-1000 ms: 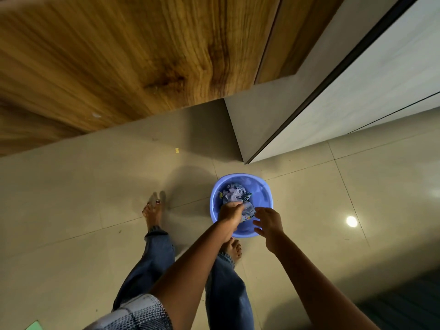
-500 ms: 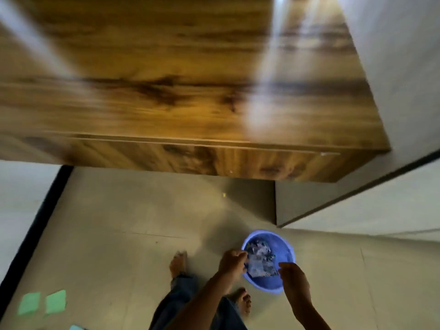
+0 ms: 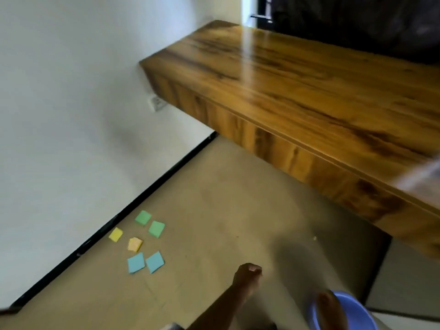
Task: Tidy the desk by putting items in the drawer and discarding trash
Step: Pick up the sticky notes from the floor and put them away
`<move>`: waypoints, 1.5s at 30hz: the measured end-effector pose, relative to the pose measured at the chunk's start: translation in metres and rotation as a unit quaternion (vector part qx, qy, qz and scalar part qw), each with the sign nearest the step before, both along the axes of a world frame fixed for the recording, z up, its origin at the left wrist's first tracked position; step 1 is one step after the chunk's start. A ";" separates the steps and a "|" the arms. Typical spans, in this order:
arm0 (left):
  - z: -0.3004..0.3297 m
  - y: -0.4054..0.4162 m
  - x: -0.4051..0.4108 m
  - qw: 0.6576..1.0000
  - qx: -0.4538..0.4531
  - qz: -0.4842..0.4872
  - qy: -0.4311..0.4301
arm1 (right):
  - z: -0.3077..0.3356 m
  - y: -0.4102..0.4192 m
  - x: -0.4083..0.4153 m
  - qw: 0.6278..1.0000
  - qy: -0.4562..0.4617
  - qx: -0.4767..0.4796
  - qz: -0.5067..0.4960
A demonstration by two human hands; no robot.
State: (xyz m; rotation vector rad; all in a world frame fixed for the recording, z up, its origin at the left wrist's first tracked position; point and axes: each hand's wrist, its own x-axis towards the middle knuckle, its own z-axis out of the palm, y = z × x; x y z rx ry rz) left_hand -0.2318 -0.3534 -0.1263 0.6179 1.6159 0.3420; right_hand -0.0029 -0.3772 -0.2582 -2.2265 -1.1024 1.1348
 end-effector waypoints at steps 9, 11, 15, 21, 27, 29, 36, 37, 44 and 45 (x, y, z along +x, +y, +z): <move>-0.004 -0.090 -0.196 0.990 0.018 0.126 0.061 | 0.100 -0.026 -0.223 0.994 -0.037 0.005 0.104; -0.004 -0.109 -0.228 0.989 0.029 0.119 0.085 | 0.103 -0.029 -0.261 0.989 -0.039 0.014 0.139; -0.004 -0.135 -0.284 0.979 0.023 0.183 0.091 | 0.114 -0.026 -0.332 0.971 -0.027 0.008 0.237; -0.007 -0.123 -0.335 0.966 0.017 0.249 0.065 | 0.119 0.003 -0.418 0.927 -0.028 -0.001 0.373; -0.020 -0.091 -0.397 0.969 -0.001 0.245 0.043 | 0.095 0.043 -0.491 0.910 -0.043 -0.040 0.411; -0.026 -0.081 -0.421 0.969 -0.015 0.243 0.049 | 0.086 0.058 -0.516 0.912 -0.041 -0.066 0.403; -0.064 -0.035 -0.502 0.969 -0.047 0.218 0.109 | 0.036 0.090 -0.594 0.912 -0.032 -0.105 0.394; -0.076 -0.026 -0.511 0.969 -0.046 0.218 0.109 | 0.024 0.093 -0.604 0.913 -0.031 -0.111 0.392; -0.211 0.010 -0.547 0.985 -0.044 0.120 0.113 | -0.111 0.102 -0.657 0.898 -0.070 -0.125 0.416; -0.236 0.013 -0.552 0.988 -0.045 0.092 0.115 | -0.136 0.105 -0.664 0.894 -0.084 -0.128 0.421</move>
